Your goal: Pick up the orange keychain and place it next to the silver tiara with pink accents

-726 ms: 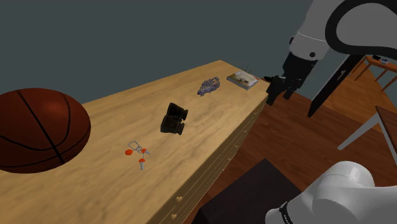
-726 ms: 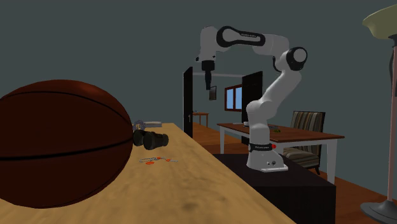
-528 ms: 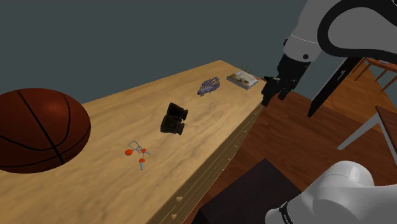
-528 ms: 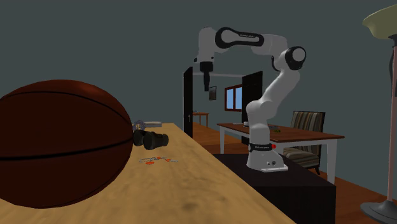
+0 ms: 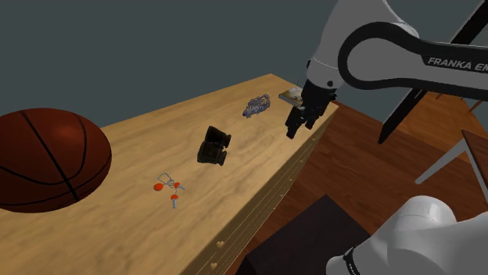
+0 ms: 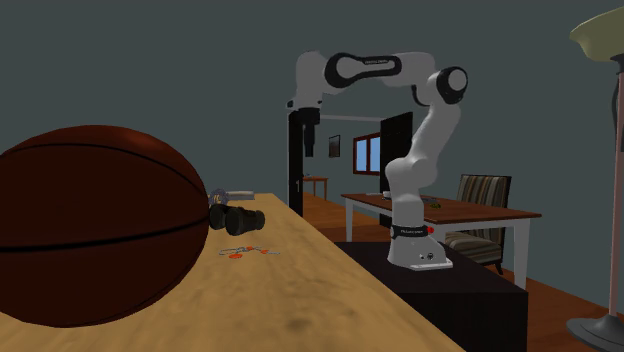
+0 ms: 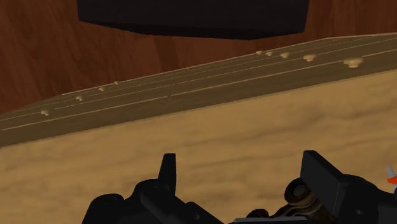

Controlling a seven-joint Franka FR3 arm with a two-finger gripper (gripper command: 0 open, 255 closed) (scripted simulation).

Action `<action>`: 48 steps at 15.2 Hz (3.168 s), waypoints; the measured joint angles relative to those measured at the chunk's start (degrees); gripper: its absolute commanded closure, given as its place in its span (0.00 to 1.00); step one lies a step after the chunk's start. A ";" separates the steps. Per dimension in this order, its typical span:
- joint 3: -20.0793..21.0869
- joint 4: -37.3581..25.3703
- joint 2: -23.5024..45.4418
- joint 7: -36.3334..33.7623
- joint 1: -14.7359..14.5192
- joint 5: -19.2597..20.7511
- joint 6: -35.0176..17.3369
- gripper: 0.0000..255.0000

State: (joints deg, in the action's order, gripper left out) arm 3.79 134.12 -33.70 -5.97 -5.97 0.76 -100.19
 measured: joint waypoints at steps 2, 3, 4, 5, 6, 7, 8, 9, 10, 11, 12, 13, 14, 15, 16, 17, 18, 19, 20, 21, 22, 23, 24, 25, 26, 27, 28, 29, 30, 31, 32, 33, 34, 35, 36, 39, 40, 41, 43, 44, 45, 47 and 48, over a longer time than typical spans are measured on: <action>1.29 -0.66 2.81 -0.16 -1.26 -0.94 -2.40 0.00; 1.59 -0.81 4.42 0.22 -1.67 -1.17 -3.97 0.00; 1.91 -0.92 6.03 0.57 -2.09 -1.39 -5.60 0.00; 2.30 -1.93 7.92 0.86 -2.51 -1.59 -6.63 0.00; 2.71 -1.99 8.99 1.10 -3.00 -1.89 -7.77 0.00; 3.33 -2.01 10.51 1.09 -3.57 -2.19 -9.38 0.00; 3.84 -2.93 12.13 1.22 -4.05 -2.40 -10.23 0.00; 4.19 -3.66 14.11 1.58 -4.38 -2.47 -11.60 0.00; 4.63 -4.16 15.56 1.80 -4.80 -2.61 -12.67 0.00; 5.07 -5.12 17.55 2.04 -5.17 -2.63 -13.88 0.00; 5.88 -6.03 19.24 1.72 -5.81 -2.80 -14.81 0.00; 6.45 -6.27 20.54 1.77 -6.32 -2.92 -15.99 0.00; 6.85 -7.34 22.24 2.06 -6.66 -2.89 -16.77 0.00; 7.32 -7.51 23.56 2.20 -7.09 -2.94 -18.04 0.00; 7.93 -8.70 25.42 2.11 -7.58 -2.85 -18.86 0.00; 8.45 -9.64 27.05 2.16 -8.02 -2.75 -19.69 0.00; 8.94 -11.05 28.97 2.22 -8.42 -2.53 -20.34 0.00; 9.34 -12.62 31.09 2.38 -8.76 -2.21 -21.02 0.00; 9.74 -13.28 32.27 2.61 -9.14 -2.12 -21.64 0.00; 10.20 -13.95 33.91 2.67 -9.59 -1.87 -22.73 0.00; 10.62 -14.47 35.34 2.80 -10.01 -1.64 -23.75 0.00; 11.11 -15.77 36.90 2.74 -10.53 -1.34 -24.11 0.00; 11.69 -16.87 38.64 2.36 -11.21 -0.91 -24.87 0.00; 11.88 -18.78 40.85 2.77 -11.47 -0.38 -25.25 0.00; 12.21 -20.30 42.72 2.77 -11.98 0.10 -25.68 0.00; 12.70 -21.57 44.42 2.42 -12.72 0.59 -26.20 0.00; 13.02 -22.81 45.97 2.56 -13.23 1.01 -26.59 0.00; 13.29 -23.86 47.40 2.65 -13.71 1.43 -27.02 0.00; 13.47 -24.31 48.29 2.48 -14.09 1.73 -27.51 0.00; 13.52 -24.60 49.14 2.30 -14.36 2.03 -28.08 0.00; 13.51 -24.58 49.77 2.21 -14.50 2.24 -28.72 0.00; 13.46 -24.49 50.22 2.19 -14.55 2.40 -29.24 0.00; 13.41 -24.40 50.65 2.15 -14.59 2.54 -29.74 0.00; 13.35 -24.40 51.30 1.94 -14.74 2.80 -30.38 0.00; 13.29 -24.20 51.82 1.78 -14.85 3.01 -31.08 0.00; 13.23 -23.74 52.29 1.59 -14.97 3.21 -31.99 0.00; 13.22 -23.74 52.35 1.59 -14.98 3.23 -32.06 0.00; 13.22 -23.74 52.37 1.59 -14.97 3.24 -32.09 0.00; 13.21 -23.74 52.40 1.59 -14.98 3.25 -32.12 0.00; 13.21 -23.74 52.40 1.59 -14.98 3.25 -32.12 1.00; 13.12 -23.83 52.23 1.58 -14.90 3.32 -32.08 1.00; 12.75 -23.74 51.72 1.62 -14.54 3.40 -32.20 1.00; 12.84 -23.59 51.65 1.46 -14.66 3.40 -32.37 1.00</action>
State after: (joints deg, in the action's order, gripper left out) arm 16.63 110.53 17.95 -4.51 -20.63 4.16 -132.56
